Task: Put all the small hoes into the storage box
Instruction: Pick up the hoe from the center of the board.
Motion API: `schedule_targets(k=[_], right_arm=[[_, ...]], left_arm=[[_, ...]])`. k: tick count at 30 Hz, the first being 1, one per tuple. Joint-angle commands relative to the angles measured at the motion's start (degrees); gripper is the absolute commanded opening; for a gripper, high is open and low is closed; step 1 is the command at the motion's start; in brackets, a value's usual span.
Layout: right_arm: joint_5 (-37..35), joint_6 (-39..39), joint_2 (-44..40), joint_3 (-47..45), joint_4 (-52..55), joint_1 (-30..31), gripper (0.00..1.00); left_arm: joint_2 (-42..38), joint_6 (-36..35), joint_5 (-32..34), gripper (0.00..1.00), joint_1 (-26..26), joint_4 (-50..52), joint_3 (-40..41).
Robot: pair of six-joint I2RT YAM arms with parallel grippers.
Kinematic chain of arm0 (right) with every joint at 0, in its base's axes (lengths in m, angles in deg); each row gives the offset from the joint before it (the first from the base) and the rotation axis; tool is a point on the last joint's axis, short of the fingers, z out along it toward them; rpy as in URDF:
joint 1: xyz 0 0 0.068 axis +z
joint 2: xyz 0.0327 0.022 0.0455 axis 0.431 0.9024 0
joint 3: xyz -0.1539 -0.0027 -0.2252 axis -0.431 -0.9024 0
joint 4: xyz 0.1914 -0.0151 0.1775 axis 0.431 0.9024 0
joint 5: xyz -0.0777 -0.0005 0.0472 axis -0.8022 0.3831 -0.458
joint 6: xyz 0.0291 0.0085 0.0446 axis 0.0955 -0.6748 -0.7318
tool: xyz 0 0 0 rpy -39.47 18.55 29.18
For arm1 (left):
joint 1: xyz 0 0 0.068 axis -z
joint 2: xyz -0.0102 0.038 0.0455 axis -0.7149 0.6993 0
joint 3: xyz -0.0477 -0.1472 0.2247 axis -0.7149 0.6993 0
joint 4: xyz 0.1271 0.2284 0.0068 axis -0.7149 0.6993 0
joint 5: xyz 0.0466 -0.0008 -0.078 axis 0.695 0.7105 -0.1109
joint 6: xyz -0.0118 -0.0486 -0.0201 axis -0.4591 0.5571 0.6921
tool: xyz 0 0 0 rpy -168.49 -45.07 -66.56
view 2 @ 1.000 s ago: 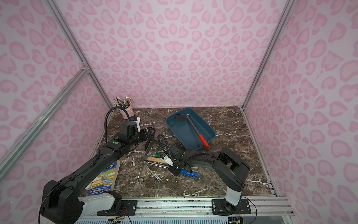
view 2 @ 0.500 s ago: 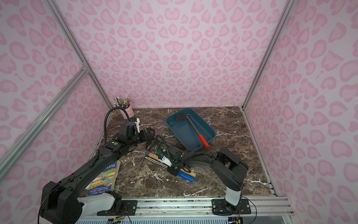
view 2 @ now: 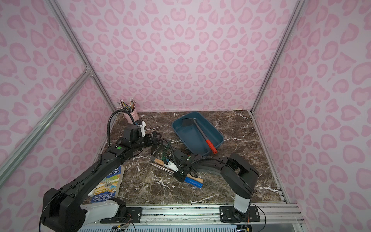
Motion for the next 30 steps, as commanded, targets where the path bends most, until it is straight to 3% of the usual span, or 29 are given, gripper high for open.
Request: schedule_targets(k=[1, 30], right_arm=[[1.83, 0.18, -0.66, 1.64, 1.07, 0.07, 0.00], [3.59, -3.08, -5.02, 10.02, 8.46, -2.14, 0.00]], left_arm=[[-0.16, -0.31, -1.51, 0.99, -0.46, -0.12, -1.61], [-0.27, -0.26, -4.42, 0.99, -2.83, 0.43, -3.57]])
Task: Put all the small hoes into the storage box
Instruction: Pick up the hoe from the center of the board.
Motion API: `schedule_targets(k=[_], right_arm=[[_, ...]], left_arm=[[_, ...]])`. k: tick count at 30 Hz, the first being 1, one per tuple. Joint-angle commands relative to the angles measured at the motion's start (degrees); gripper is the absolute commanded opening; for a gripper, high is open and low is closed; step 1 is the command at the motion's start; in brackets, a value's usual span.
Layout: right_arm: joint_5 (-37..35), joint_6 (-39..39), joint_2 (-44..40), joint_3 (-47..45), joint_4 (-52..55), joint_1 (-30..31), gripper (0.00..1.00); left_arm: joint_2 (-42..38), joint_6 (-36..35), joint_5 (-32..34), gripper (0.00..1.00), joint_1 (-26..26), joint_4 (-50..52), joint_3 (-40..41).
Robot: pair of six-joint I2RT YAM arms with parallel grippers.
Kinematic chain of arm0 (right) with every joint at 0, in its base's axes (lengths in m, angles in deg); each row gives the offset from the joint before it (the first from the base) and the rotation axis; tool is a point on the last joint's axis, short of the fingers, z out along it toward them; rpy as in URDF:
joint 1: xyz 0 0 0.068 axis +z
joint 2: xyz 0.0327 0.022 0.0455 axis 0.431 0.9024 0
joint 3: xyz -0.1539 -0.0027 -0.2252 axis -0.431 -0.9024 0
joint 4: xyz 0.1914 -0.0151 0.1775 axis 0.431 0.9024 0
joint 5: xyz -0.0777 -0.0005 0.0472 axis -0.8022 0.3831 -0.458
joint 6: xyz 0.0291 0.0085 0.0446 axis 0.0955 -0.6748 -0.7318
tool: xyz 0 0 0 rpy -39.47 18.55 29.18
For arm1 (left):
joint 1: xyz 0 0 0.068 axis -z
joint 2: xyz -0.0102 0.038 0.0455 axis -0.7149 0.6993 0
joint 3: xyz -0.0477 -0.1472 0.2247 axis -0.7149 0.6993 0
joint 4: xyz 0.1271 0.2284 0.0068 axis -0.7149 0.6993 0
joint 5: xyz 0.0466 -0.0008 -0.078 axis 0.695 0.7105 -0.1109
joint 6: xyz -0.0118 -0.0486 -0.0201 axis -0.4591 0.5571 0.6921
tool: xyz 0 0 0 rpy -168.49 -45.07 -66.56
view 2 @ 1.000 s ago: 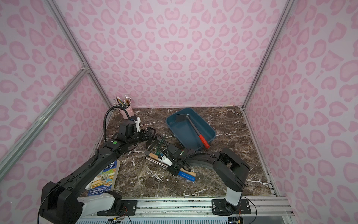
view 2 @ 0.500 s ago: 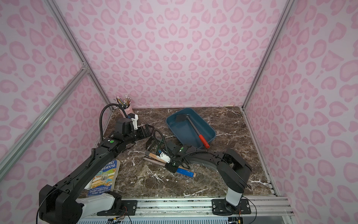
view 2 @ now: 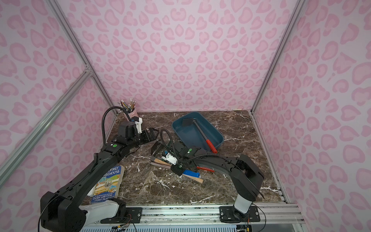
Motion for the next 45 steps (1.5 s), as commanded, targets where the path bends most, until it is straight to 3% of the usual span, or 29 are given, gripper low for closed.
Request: schedule_targets(k=[1, 16, 45], right_arm=[[1.84, -0.87, -1.43, 1.45, -0.43, -0.50, 0.00], [3.72, -1.66, -5.13, 3.73, 0.10, -4.40, 0.00], [-4.62, -3.41, -10.06, 3.85, -6.20, -16.65, 0.00]], left_arm=[[0.41, -0.22, -0.89, 0.99, -0.14, -0.90, -0.92], [1.76, -1.47, -3.31, 0.99, -0.17, -0.90, -2.07], [3.04, -11.25, -15.92, 1.00, -0.17, 0.51, -4.05]])
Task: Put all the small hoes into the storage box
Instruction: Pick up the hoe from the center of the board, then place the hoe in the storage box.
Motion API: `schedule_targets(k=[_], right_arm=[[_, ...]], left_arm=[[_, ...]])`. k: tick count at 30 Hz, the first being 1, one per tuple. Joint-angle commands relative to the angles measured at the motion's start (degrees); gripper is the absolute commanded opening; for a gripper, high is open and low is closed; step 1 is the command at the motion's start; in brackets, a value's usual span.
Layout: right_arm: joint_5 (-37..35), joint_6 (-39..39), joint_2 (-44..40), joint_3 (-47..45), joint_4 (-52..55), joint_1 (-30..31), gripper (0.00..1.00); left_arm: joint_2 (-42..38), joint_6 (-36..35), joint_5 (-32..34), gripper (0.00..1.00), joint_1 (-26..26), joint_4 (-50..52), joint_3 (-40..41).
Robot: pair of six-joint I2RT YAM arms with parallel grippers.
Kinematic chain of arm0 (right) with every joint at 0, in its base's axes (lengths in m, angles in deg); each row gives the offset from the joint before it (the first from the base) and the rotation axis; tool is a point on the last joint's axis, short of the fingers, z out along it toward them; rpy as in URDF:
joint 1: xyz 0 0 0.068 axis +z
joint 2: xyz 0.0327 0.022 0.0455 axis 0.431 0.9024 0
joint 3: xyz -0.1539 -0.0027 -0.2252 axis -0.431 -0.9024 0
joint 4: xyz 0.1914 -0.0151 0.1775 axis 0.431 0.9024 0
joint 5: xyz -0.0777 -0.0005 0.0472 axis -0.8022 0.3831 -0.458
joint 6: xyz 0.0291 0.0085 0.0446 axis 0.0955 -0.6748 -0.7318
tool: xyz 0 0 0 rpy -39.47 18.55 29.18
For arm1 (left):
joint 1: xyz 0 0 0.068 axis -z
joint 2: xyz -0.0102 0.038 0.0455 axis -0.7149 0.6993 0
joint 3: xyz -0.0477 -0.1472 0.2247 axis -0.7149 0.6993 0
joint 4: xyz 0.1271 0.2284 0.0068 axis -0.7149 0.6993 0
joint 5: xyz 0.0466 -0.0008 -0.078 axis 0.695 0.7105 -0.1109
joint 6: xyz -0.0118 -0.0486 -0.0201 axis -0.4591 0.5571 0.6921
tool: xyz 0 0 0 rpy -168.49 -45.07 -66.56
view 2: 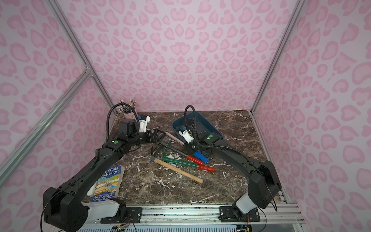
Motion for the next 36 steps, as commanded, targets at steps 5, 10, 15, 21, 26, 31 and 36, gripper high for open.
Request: schedule_targets(k=[5, 10, 15, 21, 26, 31, 36], right_arm=[[-3.72, -1.61, -1.04, 1.31, -6.98, -2.76, 0.00], [-6.46, -2.09, -1.06, 0.88, -9.58, -4.96, 0.00], [-6.22, -2.44, 0.25, 1.22, -11.11, -7.56, 0.00], [-6.22, -2.66, 1.99, 0.88, -12.66, -10.12, 0.00], [-5.94, -2.71, 3.37, 0.10, -14.08, -11.85, 0.00], [-5.68, -2.70, 4.71, -1.13, -15.38, -12.97, 0.00], [-5.36, -2.79, 5.97, -1.99, -16.48, -14.14, 0.00]], left_arm=[[0.81, -2.49, -3.49, 0.99, -0.03, -0.87, -0.56], [1.50, -2.94, -3.67, 0.99, 1.04, -1.41, -0.30], [2.93, -2.94, -1.90, 0.99, 3.49, -1.59, -0.60], [4.10, -2.05, -1.36, 0.99, 5.73, -3.46, -0.52], [5.02, -2.39, -0.69, 0.99, 7.06, -4.65, -0.25], [5.25, -1.97, 0.27, 0.99, 7.58, -5.72, 0.69], [5.78, -1.79, 0.36, 0.99, 7.71, -5.73, 0.52]])
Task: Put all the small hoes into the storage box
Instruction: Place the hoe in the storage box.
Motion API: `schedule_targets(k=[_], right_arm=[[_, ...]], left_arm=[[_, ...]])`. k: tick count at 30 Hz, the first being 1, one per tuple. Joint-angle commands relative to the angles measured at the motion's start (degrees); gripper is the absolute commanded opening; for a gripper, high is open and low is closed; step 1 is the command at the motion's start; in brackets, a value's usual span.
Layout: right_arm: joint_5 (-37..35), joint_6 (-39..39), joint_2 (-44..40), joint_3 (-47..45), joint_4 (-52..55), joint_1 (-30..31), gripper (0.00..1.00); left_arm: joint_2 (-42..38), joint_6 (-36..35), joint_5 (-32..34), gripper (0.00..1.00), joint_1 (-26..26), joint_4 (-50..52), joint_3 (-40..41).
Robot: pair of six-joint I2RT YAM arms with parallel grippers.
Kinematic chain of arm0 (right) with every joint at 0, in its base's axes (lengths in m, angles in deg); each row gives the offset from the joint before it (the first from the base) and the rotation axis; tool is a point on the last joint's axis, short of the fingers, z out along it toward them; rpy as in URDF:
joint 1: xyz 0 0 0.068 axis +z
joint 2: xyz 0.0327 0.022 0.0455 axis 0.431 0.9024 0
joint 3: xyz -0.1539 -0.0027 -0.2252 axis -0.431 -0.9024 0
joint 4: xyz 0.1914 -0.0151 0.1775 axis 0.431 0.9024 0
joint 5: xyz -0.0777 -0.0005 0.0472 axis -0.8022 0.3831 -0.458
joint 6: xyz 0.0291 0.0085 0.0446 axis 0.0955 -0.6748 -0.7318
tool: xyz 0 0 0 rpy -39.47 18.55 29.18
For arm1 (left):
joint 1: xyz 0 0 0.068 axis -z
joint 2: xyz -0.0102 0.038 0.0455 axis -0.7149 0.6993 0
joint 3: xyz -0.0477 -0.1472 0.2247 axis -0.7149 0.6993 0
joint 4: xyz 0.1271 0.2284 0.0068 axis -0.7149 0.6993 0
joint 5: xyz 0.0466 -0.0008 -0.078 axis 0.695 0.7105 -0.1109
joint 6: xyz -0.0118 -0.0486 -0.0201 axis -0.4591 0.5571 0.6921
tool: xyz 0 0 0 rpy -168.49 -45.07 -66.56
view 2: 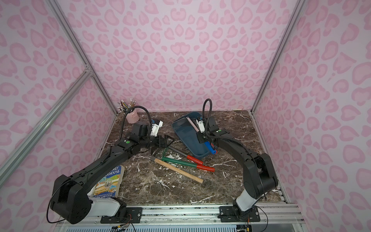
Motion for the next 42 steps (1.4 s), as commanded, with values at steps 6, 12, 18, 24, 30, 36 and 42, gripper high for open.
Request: schedule_targets(k=[6, 12, 18, 24, 30, 36, 42], right_arm=[[1.25, -0.54, 2.09, -0.39, -6.78, -1.53, 0.00], [1.37, -1.41, 4.11, 0.21, -7.31, -1.61, 0.00], [0.97, -2.03, 6.79, 2.22, -6.79, -1.60, 0.00], [0.72, -1.86, 9.01, 4.08, -6.73, -1.60, 0.00], [0.06, -1.29, 10.50, 4.85, -7.38, -1.62, 0.00], [-0.23, -0.72, 11.52, 4.77, -7.75, -1.62, 0.00], [-1.76, -0.02, 12.11, 4.11, -7.92, -1.43, 0.00]], left_arm=[[0.51, 0.59, 0.66, 0.99, 0.21, -3.12, -0.16], [0.33, 0.77, 0.74, 0.98, 0.19, -3.13, 0.14], [0.22, 0.76, 0.96, 0.98, 0.31, -3.15, 0.28], [0.23, 0.66, 1.25, 0.98, 0.32, -3.12, 0.59], [-0.20, 0.68, 1.62, 0.98, 0.30, -3.15, 1.08], [-0.48, 0.59, 1.60, 0.98, 0.32, -3.15, 1.43], [-0.64, 0.59, 1.68, 0.98, 0.32, -3.12, 1.59]])
